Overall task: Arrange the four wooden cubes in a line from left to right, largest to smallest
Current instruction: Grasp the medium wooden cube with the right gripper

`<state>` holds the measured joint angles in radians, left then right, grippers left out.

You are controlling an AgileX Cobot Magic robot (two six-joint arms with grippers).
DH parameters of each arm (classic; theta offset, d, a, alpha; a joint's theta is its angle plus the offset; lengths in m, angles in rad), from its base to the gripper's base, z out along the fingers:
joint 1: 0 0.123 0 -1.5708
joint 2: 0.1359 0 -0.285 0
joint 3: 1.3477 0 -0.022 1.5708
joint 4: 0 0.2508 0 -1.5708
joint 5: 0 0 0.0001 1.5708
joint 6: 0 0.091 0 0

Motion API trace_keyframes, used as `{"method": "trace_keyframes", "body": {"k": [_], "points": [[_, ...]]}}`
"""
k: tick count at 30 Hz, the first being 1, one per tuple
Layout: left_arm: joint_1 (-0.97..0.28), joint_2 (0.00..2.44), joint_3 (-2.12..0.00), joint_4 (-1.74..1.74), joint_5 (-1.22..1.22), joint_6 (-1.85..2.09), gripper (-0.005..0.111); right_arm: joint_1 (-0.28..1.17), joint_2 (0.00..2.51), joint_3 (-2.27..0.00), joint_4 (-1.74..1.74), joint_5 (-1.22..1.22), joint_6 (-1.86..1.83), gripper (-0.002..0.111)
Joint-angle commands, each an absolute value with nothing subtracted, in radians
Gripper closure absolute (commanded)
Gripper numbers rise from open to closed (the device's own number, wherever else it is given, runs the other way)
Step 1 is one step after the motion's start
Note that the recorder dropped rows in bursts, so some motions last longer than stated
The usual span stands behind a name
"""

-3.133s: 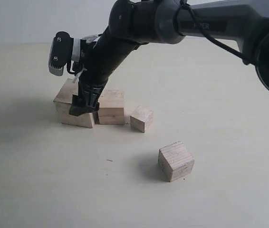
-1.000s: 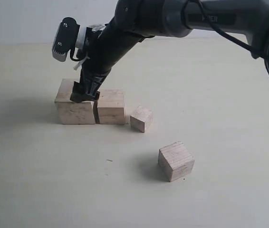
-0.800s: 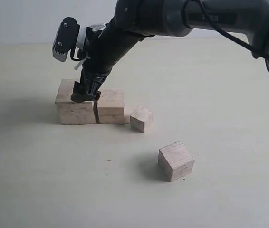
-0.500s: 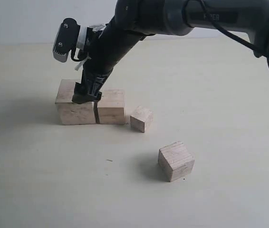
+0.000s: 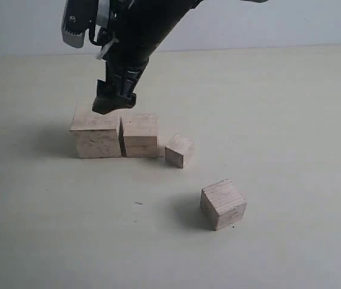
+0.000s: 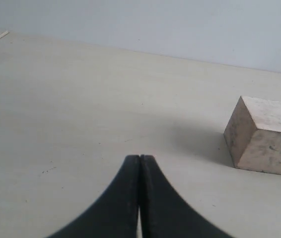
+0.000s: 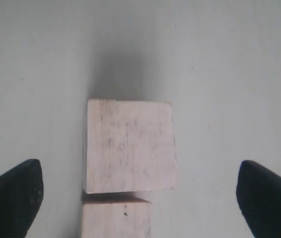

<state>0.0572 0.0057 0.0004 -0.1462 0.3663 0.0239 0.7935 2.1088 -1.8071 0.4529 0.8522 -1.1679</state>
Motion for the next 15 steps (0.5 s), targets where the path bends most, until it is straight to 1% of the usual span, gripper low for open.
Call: {"method": "trace_keyframes", "body": {"k": [1,5,10,15], "points": [[0.060,0.000,0.000,-0.141,0.359,0.027,0.107,0.789,2.099,-1.793,0.418,0.882,-1.151,0.003],[0.060,0.000,0.000,-0.141,0.359,0.025,0.107,0.778,2.096,-1.750,0.360,0.843,-1.149,0.003],[0.060,0.000,0.000,-0.141,0.359,0.025,0.107,0.723,2.070,-1.668,0.376,0.755,-1.147,0.003],[0.060,0.000,0.000,-0.141,0.359,0.025,0.107,0.661,2.047,-1.599,0.548,0.679,-1.210,0.003]]}}
